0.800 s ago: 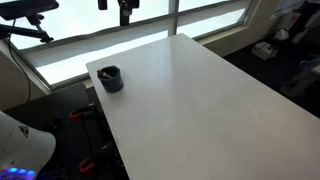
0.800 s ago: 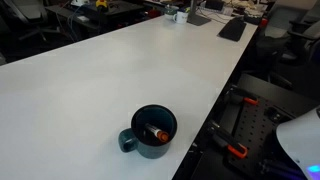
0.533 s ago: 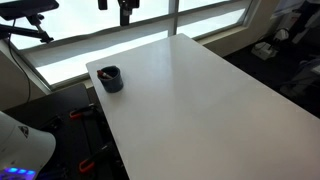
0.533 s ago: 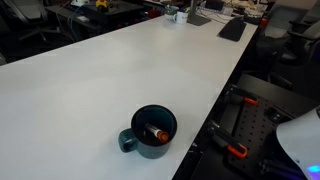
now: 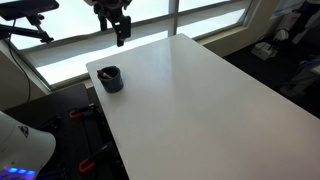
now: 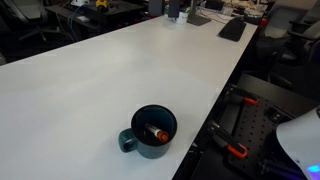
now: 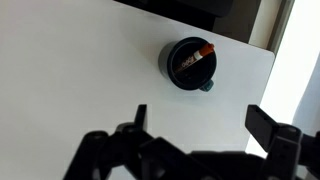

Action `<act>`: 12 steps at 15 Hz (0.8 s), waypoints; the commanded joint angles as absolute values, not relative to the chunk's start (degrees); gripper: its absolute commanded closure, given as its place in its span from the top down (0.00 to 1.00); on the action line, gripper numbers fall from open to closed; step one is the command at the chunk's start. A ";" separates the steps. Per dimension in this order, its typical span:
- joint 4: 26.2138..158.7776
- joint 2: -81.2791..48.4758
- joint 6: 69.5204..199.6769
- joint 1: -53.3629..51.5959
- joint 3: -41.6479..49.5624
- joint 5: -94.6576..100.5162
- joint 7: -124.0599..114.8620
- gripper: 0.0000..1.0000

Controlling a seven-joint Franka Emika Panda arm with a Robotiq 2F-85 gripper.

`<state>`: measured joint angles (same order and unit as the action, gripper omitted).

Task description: Remove the marker from the mug

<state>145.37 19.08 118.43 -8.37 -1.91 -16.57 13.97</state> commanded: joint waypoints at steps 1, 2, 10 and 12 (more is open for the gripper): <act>152.76 16.83 132.15 -12.14 -7.56 -18.10 11.14 1.00; 154.82 15.79 137.50 -12.89 -9.81 -16.36 8.46 1.00; 156.58 12.30 143.34 -14.68 -12.19 -14.59 3.65 1.00; 156.40 11.67 143.73 -14.23 -11.46 -14.92 4.22 1.00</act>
<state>156.62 12.27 143.46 -13.97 -12.86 -14.88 3.87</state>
